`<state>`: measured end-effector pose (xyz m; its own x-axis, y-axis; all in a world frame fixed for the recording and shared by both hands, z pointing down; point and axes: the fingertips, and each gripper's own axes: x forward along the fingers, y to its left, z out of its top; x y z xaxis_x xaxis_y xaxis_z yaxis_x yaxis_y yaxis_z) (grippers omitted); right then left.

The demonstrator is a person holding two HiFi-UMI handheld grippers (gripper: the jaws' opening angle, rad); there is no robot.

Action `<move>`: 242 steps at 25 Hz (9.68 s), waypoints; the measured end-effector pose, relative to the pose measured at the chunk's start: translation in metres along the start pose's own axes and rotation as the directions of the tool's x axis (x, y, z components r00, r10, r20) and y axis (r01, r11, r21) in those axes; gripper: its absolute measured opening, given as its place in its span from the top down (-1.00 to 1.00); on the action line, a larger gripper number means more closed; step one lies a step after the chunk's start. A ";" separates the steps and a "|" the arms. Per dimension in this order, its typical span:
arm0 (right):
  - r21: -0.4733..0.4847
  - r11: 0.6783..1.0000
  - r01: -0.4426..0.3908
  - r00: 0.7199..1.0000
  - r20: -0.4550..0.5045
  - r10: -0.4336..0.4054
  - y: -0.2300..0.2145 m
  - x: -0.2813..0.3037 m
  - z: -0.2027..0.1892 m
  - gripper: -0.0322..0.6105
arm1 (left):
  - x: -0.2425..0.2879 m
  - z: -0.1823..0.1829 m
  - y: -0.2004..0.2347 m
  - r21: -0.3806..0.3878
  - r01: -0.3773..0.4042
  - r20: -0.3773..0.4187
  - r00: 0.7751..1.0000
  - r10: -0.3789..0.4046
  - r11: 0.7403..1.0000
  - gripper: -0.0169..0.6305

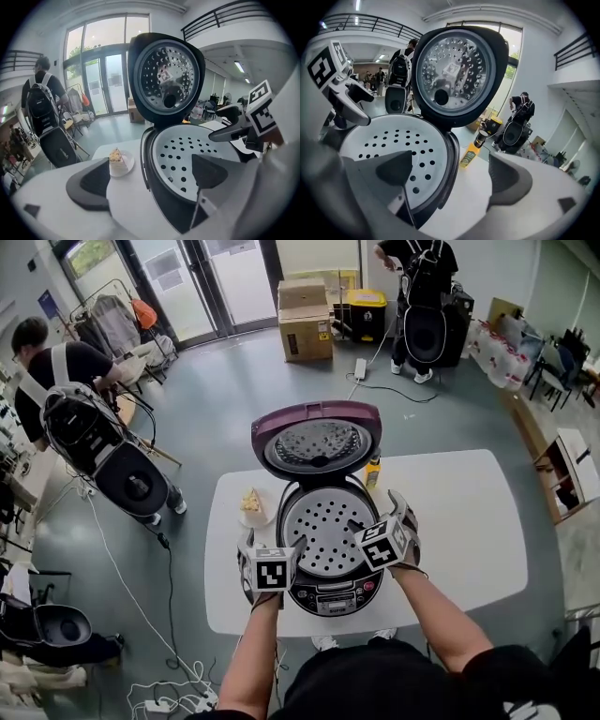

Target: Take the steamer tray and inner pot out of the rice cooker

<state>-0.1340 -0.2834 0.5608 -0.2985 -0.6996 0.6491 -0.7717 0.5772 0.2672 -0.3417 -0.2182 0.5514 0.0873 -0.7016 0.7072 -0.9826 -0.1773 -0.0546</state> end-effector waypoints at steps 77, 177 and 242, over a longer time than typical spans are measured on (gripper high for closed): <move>-0.106 0.953 0.284 0.951 0.159 -0.265 -0.058 -0.117 0.019 0.57 | -0.074 0.086 -0.082 0.377 -0.013 0.258 0.962 -0.091 0.926 0.66; 0.504 0.585 -0.635 0.734 0.629 0.256 -0.129 -0.147 0.022 -0.76 | -0.083 0.110 -0.110 -0.342 0.335 0.447 0.880 -0.162 0.878 -0.88; 0.832 0.101 -0.546 0.637 0.334 0.695 0.032 -0.034 -0.057 0.83 | 0.005 -0.046 -0.026 -0.703 0.443 0.066 0.820 -0.569 0.557 0.87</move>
<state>-0.1162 -0.2175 0.5882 -0.9138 -0.1852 0.3614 -0.3819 0.0898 -0.9198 -0.3237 -0.1852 0.5890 0.6412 -0.5198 0.5645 -0.6236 0.0758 0.7781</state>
